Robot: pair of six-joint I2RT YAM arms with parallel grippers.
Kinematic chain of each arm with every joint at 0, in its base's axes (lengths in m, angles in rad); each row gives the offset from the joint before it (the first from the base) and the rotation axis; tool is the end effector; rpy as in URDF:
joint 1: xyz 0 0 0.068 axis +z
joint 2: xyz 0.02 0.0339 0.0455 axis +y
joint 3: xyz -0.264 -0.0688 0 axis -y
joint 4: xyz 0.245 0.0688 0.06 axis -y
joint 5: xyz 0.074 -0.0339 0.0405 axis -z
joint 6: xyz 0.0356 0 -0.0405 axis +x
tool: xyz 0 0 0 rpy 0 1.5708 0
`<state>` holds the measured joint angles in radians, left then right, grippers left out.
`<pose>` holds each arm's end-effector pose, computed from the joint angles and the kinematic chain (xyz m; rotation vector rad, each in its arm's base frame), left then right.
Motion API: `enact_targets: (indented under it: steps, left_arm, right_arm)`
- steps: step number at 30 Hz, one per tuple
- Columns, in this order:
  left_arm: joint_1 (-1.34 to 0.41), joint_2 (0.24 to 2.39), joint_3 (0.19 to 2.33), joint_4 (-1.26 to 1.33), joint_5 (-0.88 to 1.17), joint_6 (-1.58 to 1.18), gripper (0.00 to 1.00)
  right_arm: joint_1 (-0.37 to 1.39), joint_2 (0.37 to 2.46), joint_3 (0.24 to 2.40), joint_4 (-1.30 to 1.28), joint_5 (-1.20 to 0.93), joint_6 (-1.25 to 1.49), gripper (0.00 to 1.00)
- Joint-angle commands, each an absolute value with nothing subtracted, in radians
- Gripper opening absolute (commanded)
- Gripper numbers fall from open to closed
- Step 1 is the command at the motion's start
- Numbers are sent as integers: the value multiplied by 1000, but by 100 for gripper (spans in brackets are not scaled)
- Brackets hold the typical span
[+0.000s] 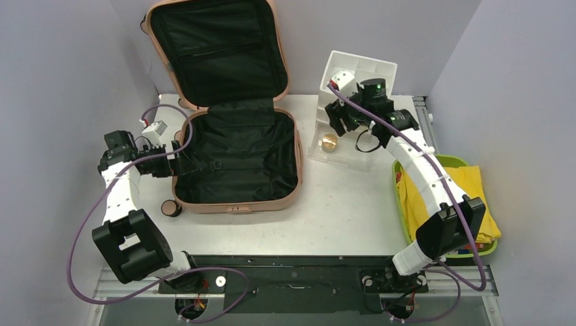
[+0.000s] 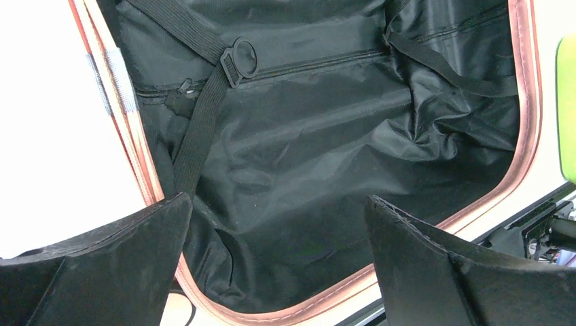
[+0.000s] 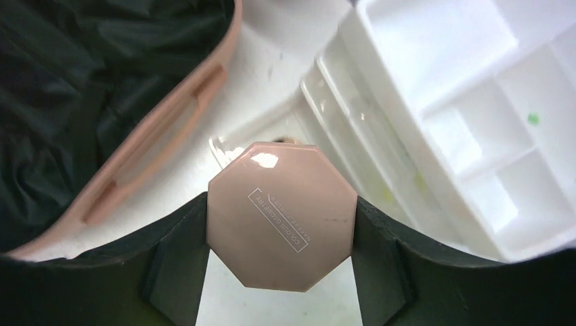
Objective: Open, take out, and arrange the luggage
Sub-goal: Place the personal item in the drawer.
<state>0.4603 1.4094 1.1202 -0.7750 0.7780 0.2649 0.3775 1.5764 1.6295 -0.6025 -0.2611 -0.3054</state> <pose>0.2599 0.1010 0.2748 0.0187 2.3366 -0.6771 0.3270 0.1395 0.3938 -0.8528 1.9363 0.3195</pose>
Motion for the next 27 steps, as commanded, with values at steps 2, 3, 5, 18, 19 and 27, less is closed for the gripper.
enact_targets:
  steps: [2,3,5,18,19,27]
  left_arm:
    - [450,1339,1086,-764,809,292,96]
    - [447,1333,1078,-762,810,288,96]
    - [438,1326,1074,-760,808,286,96]
    - [422,1302,1067,-749,789,275,96]
    - [422,1300,1066,-746,788,275,96]
    - [422,1303,1063,-737,784,270,96]
  right_arm:
    - [248,1531,1441,-568,-303,-356,36]
    - [233,1532,1424,-544,-306,-349,36]
    - [204,1546,1380,-514,-308,-331,35]
    - [187,1758,1329,-358,-121,-142,36]
    - [187,1766,1326,-351,-107,-137,36]
    - [199,1819,1318,-308,-65,-88,38]
